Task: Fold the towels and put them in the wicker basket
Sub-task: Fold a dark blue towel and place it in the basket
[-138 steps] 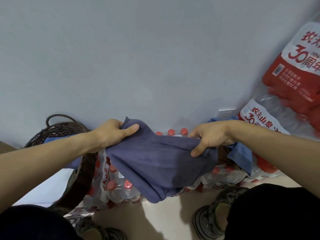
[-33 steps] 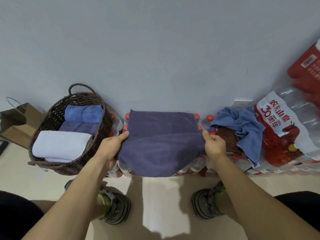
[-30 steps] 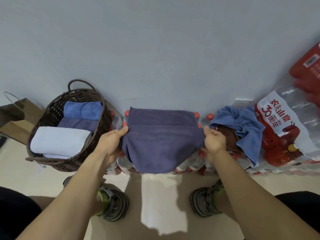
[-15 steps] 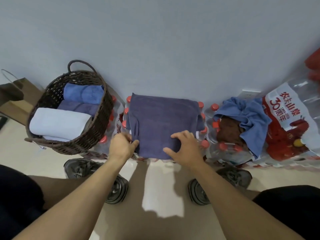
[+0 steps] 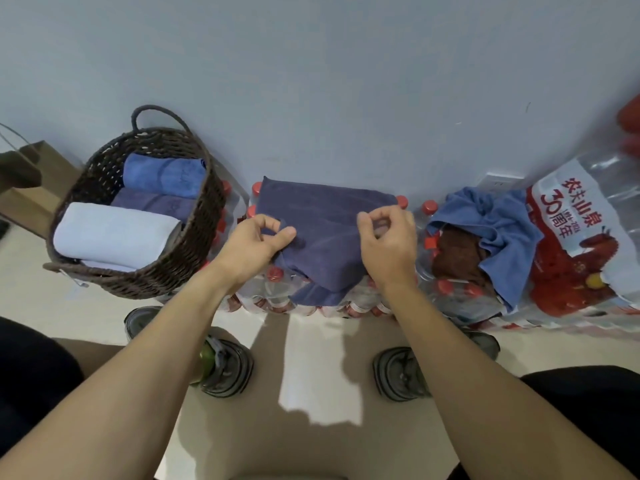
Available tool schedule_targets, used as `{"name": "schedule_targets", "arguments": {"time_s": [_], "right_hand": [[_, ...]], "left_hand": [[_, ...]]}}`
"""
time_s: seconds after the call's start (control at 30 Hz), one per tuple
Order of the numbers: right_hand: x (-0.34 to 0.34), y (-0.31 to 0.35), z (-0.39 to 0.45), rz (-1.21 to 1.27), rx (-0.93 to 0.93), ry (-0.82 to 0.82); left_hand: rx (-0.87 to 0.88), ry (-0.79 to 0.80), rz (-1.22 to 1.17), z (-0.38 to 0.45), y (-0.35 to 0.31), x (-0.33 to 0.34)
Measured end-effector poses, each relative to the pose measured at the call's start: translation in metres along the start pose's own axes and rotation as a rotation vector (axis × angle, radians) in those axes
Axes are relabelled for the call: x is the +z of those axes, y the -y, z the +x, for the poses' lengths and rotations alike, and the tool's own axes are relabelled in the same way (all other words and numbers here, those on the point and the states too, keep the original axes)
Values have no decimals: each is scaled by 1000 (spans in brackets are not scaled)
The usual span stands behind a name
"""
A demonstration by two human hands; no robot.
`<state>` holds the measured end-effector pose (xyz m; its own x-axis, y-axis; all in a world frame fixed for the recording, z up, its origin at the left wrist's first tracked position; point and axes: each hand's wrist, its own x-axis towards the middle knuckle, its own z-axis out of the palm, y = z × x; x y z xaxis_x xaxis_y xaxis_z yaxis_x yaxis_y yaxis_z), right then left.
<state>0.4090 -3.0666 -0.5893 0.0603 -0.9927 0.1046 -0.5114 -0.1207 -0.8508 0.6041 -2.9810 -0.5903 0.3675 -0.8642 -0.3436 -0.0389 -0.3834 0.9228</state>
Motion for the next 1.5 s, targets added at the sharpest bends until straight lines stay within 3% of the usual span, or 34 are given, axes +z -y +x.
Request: {"name": "schedule_targets", "arguments": {"time_s": [0.1, 0.17, 0.27, 0.33, 0.5, 0.67, 0.8, 1.03, 1.2, 1.37, 1.5], "right_hand": [[-8, 26, 12, 50, 77, 590], [-9, 38, 15, -43, 48, 801], [-4, 44, 12, -68, -50, 710], [-2, 45, 10, -40, -86, 667], [-6, 46, 14, 37, -48, 700], [-2, 53, 6, 102, -20, 730], [1, 56, 1, 165, -51, 599], [-7, 56, 9, 214, 56, 663], [-13, 57, 18, 401, 267, 622], [-16, 64, 21, 605, 336, 556], [-24, 67, 21, 491, 155, 636]], "left_hand": [[28, -19, -136, -1, -16, 6], [21, 70, -249, -4, -24, 9], [20, 150, -374, -8, -35, 14], [28, 109, -371, -9, -40, 14], [93, -90, -95, -4, -43, 6], [80, -67, -240, -5, -50, 9], [131, -13, -313, -7, -53, 10], [173, 28, -31, -9, -53, 10], [164, 107, 146, -14, -50, 9], [251, -23, 36, -14, -52, 15], [174, -77, -330, -11, -59, 9]]}}
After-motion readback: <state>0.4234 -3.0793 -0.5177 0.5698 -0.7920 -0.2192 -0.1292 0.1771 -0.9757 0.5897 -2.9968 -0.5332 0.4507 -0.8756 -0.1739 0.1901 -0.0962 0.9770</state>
